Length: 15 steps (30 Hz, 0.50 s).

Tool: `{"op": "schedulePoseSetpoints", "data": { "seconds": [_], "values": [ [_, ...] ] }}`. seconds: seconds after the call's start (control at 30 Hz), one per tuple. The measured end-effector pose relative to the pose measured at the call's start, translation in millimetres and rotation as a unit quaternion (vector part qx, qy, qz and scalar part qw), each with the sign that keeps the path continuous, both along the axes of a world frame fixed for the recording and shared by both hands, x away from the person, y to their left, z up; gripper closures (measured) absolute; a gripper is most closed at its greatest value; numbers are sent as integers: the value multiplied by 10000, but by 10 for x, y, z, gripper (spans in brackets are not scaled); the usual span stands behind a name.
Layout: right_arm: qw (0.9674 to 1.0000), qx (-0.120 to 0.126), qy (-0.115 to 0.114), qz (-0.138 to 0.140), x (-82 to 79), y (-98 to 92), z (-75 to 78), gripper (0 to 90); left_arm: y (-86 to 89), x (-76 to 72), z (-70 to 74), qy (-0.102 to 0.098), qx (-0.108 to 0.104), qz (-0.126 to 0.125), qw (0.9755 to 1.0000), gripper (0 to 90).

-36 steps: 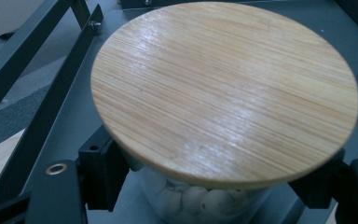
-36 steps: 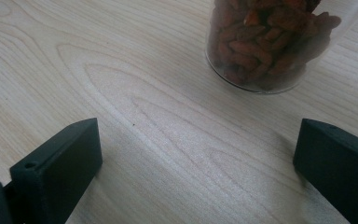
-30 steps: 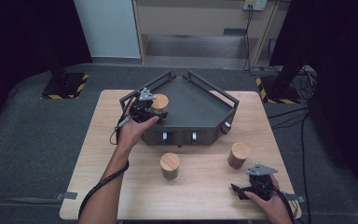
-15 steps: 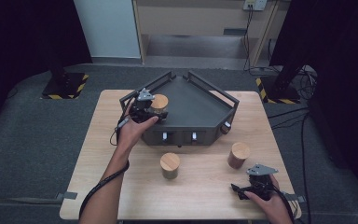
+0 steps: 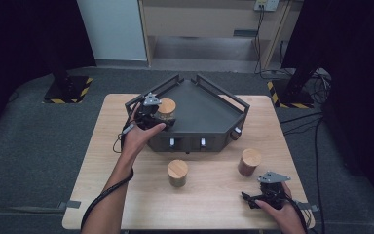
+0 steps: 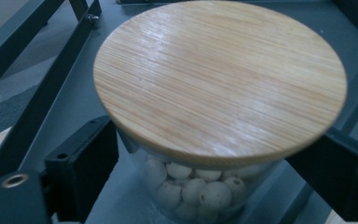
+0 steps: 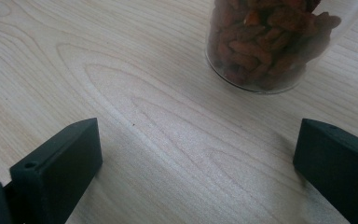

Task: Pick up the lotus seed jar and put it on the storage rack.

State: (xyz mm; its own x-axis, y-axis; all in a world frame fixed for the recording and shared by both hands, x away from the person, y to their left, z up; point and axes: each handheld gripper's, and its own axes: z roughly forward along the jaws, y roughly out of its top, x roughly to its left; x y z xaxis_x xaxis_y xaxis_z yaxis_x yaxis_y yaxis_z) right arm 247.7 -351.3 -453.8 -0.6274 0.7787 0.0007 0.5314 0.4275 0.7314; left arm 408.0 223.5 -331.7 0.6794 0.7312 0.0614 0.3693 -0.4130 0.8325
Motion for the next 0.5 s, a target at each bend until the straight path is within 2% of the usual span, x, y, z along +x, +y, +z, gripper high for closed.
{"op": "schedulePoseSetpoints", "data": {
  "seconds": [0.13,0.5],
  "values": [
    [10000,0,0,0,0,0,0,15,7,-75,42,-71,90,36,9999,71],
    [10000,1,1,-5,-1,1,0,15,213,-296,101,-87,-102,163,9998,64]
  ]
}}
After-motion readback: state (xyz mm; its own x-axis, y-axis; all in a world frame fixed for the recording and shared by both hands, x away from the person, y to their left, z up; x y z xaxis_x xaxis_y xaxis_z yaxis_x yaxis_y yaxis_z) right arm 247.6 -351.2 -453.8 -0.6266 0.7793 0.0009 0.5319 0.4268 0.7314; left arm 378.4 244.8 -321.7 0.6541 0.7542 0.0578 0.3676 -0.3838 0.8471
